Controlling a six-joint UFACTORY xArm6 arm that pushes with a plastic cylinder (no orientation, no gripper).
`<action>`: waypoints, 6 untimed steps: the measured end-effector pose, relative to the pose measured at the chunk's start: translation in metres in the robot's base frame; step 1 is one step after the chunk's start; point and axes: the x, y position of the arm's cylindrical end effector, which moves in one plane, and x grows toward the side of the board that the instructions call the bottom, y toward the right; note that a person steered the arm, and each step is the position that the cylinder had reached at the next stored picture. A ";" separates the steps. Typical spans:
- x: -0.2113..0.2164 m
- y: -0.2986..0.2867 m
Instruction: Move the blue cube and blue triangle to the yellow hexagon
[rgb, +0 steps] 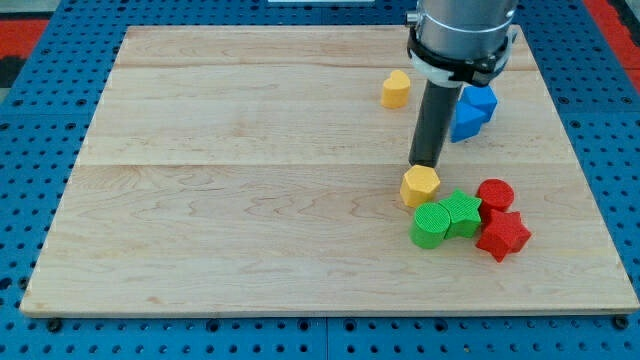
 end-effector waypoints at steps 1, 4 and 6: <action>-0.068 0.010; -0.122 0.113; -0.084 0.074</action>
